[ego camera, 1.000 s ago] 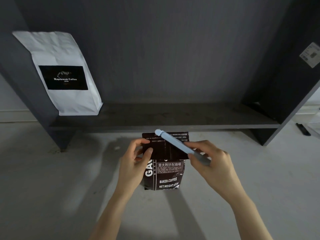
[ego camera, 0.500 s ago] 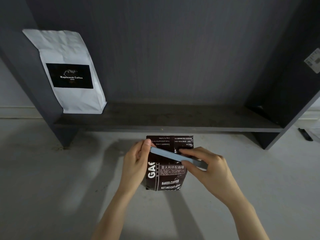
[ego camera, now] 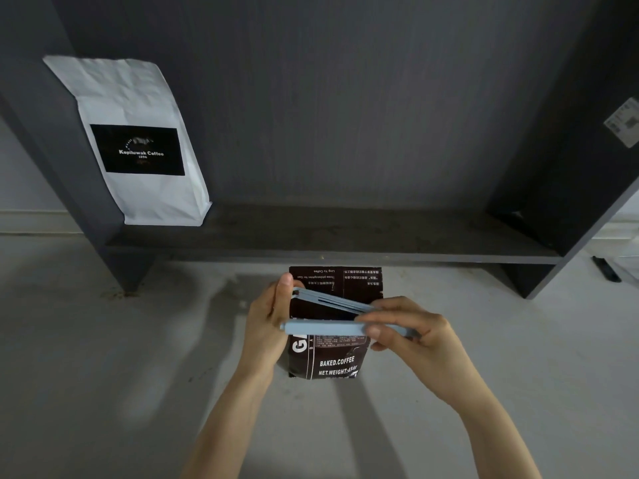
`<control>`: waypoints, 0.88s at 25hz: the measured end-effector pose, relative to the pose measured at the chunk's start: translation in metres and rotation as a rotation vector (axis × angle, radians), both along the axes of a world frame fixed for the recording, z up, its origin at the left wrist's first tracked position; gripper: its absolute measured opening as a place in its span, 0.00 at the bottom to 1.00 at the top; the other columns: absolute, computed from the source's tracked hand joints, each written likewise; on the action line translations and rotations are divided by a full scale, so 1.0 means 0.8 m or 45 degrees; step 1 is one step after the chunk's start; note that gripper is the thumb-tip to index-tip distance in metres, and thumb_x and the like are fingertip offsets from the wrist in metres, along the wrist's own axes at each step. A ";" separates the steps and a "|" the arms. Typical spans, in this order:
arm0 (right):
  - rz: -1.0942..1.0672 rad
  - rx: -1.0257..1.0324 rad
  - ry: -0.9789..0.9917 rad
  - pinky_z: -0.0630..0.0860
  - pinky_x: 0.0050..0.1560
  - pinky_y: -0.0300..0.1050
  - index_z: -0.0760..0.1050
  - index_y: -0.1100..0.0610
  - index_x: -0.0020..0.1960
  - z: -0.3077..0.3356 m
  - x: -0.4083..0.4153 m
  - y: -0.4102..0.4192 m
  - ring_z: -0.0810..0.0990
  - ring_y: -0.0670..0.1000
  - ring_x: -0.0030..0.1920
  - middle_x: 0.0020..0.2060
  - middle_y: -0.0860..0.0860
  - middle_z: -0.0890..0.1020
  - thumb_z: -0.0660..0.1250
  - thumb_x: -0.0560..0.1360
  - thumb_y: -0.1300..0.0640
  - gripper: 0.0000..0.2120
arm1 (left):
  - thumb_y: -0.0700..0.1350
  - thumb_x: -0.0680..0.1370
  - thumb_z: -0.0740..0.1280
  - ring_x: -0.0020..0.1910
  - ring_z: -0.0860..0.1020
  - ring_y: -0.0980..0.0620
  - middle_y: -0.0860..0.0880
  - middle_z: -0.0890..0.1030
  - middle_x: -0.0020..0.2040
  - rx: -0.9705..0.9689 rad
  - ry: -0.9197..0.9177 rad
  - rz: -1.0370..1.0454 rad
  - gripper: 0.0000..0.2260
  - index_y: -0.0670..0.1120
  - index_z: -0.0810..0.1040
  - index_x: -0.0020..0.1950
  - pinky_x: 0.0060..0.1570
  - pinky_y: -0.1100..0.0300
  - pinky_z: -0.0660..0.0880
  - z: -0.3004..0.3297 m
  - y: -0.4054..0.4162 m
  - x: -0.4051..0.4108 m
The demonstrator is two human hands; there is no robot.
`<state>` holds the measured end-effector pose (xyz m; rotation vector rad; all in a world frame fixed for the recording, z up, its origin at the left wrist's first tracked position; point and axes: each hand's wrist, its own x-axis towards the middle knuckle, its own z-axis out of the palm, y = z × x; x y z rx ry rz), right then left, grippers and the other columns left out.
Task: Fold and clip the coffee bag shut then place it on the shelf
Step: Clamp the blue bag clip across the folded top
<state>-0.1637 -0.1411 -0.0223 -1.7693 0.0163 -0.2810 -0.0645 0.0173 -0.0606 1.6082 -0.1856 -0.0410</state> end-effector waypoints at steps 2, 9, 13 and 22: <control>-0.022 0.046 0.018 0.79 0.38 0.34 0.82 0.47 0.39 -0.001 -0.002 -0.003 0.81 0.45 0.40 0.44 0.47 0.81 0.68 0.63 0.54 0.06 | 0.56 0.75 0.55 0.38 0.79 0.54 0.45 0.81 0.39 0.019 -0.025 -0.008 0.18 0.47 0.78 0.38 0.41 0.62 0.74 0.000 -0.001 -0.001; -0.123 0.134 -0.003 0.79 0.35 0.34 0.81 0.52 0.36 0.001 -0.008 -0.022 0.81 0.45 0.35 0.38 0.41 0.84 0.68 0.67 0.63 0.07 | 0.57 0.72 0.58 0.40 0.79 0.64 0.50 0.82 0.44 0.021 -0.055 -0.057 0.16 0.49 0.79 0.43 0.37 0.76 0.72 0.009 0.000 -0.008; -0.320 0.339 -0.129 0.79 0.36 0.34 0.80 0.53 0.35 0.014 -0.014 -0.049 0.81 0.44 0.39 0.37 0.43 0.84 0.66 0.64 0.57 0.04 | 0.52 0.73 0.60 0.47 0.78 0.67 0.60 0.82 0.48 -0.011 -0.098 -0.210 0.08 0.60 0.78 0.48 0.42 0.78 0.71 0.012 0.010 -0.010; -0.389 -0.036 0.021 0.79 0.43 0.36 0.78 0.46 0.38 -0.002 0.027 -0.047 0.78 0.41 0.32 0.36 0.45 0.80 0.67 0.70 0.59 0.08 | 0.36 0.75 0.62 0.59 0.76 0.56 0.48 0.76 0.63 -0.011 -0.135 -0.316 0.22 0.63 0.70 0.57 0.51 0.71 0.74 0.009 0.018 -0.007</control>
